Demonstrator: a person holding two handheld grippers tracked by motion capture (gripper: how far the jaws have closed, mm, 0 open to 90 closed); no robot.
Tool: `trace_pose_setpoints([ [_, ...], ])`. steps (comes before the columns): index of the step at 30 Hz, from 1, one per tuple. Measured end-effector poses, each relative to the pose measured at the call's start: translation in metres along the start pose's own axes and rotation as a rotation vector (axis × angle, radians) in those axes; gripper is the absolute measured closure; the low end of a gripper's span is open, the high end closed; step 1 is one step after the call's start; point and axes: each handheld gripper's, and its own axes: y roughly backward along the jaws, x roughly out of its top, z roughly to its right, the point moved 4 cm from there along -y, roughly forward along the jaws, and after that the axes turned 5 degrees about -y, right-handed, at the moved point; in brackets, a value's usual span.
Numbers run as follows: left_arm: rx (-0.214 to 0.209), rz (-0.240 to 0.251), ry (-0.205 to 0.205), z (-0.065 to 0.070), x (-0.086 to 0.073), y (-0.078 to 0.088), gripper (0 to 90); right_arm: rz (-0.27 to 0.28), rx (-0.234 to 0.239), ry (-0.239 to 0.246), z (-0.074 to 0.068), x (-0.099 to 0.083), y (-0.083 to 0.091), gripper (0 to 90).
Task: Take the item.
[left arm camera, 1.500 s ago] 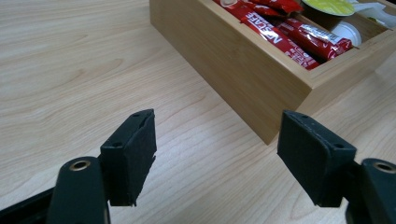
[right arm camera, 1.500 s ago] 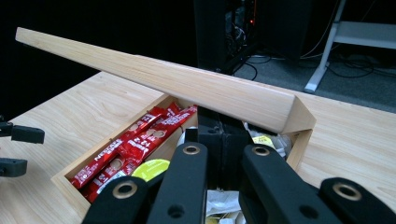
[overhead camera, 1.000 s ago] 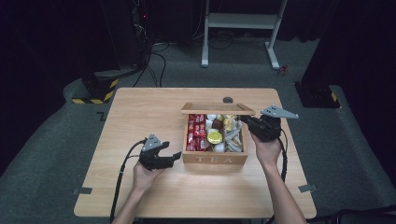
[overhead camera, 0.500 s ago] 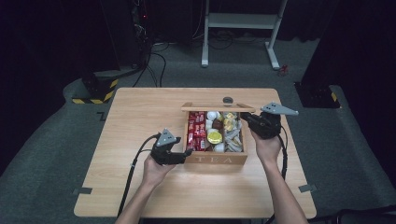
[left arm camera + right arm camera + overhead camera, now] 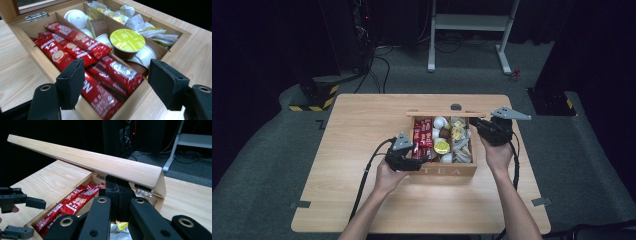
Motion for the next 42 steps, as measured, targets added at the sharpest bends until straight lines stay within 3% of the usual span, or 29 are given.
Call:
trace_pose_setpoints([
  [7,0.002,-0.018,-0.039,0.004,0.013,-0.014,30.0,-0.002,0.002,-0.003,0.000,0.002,-0.001,89.8],
  [18,-0.033,-0.071,-0.100,0.019,0.030,-0.042,28.6,-0.008,-0.001,-0.006,0.000,0.004,-0.003,89.8],
  [28,-0.027,-0.108,-0.101,0.022,0.034,-0.063,28.4,-0.012,0.002,-0.003,0.001,0.004,-0.003,89.7],
  [42,0.009,-0.152,-0.090,0.021,0.040,-0.075,34.6,-0.009,0.005,-0.006,0.001,0.004,-0.003,89.5],
])
